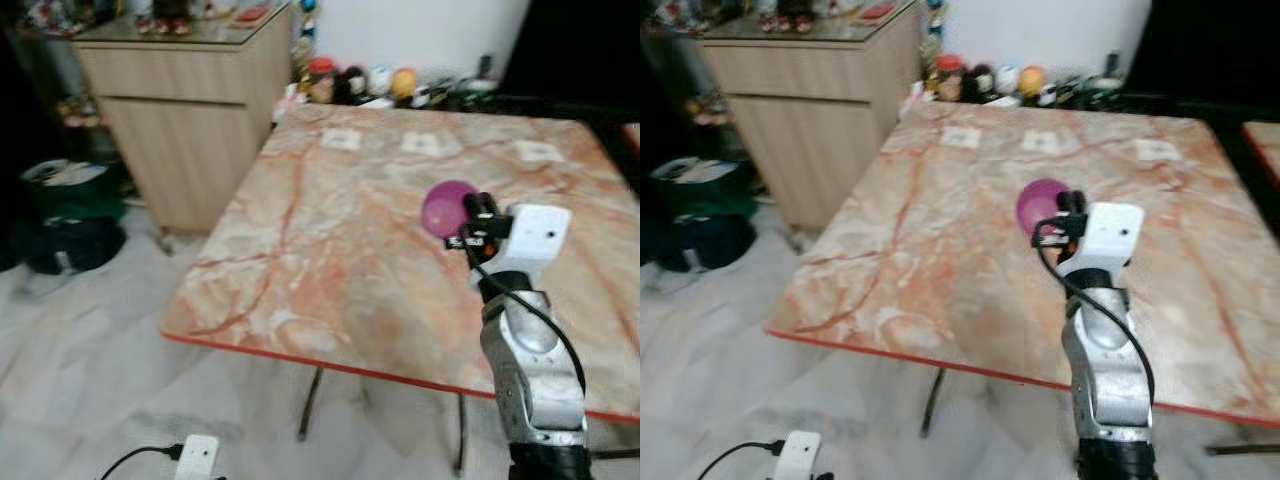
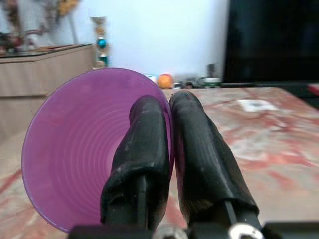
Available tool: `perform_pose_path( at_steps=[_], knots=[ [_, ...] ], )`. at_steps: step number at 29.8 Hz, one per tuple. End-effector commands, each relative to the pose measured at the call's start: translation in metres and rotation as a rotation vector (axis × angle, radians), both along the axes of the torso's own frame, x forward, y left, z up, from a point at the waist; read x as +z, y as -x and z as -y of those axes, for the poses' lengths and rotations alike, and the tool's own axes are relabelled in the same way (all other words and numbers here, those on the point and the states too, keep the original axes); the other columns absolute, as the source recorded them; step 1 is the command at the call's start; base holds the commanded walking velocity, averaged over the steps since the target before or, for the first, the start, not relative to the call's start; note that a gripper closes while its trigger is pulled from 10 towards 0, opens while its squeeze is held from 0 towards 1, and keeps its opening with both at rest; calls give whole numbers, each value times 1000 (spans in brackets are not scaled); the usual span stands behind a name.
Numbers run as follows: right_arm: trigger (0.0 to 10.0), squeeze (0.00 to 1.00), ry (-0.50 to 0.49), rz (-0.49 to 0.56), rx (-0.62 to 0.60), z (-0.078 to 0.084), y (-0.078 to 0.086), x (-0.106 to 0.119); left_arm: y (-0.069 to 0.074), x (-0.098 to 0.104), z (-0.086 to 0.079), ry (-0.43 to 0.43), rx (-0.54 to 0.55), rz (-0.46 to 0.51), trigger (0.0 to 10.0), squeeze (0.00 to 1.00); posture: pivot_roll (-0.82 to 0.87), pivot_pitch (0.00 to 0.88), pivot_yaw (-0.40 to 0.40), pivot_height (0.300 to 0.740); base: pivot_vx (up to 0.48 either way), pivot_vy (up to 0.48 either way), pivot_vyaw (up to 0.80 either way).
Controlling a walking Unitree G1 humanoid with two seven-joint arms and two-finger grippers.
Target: Setting the table
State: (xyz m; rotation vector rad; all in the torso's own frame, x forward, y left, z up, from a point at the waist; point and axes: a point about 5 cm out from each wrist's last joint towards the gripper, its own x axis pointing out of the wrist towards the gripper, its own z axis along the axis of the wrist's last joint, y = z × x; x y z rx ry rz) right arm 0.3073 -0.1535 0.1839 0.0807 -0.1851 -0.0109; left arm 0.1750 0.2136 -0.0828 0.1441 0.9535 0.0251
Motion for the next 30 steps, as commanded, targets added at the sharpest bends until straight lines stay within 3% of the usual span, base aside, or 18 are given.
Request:
perform_pose_path(
  at_steps=[1, 17, 24, 30],
  knots=[
    [10000, 0, 10, 27, -19, 3, -3, 6, -4, 1, 3, 5, -4, 10, 10000, 0, -160, 0, 22, 740, 0, -472, 0],
    [10000, 0, -8, 49, -54, 2, -4, 8, -8, 4, -1, 1, -18, 14, 10000, 0, -147, 23, 63, 740, 0, -472, 0],
    [10000, 0, -33, 46, -77, 1, -2, 6, 3, 3, -20, -21, -9, -11, 10000, 0, -149, 35, 81, 740, 0, -469, 0],
    [10000, 0, -38, 50, -93, 3, -1, 6, 5, 3, -24, -26, -10, -17, 10000, 0, -151, 41, 85, 740, 0, -468, 0]
  ],
)
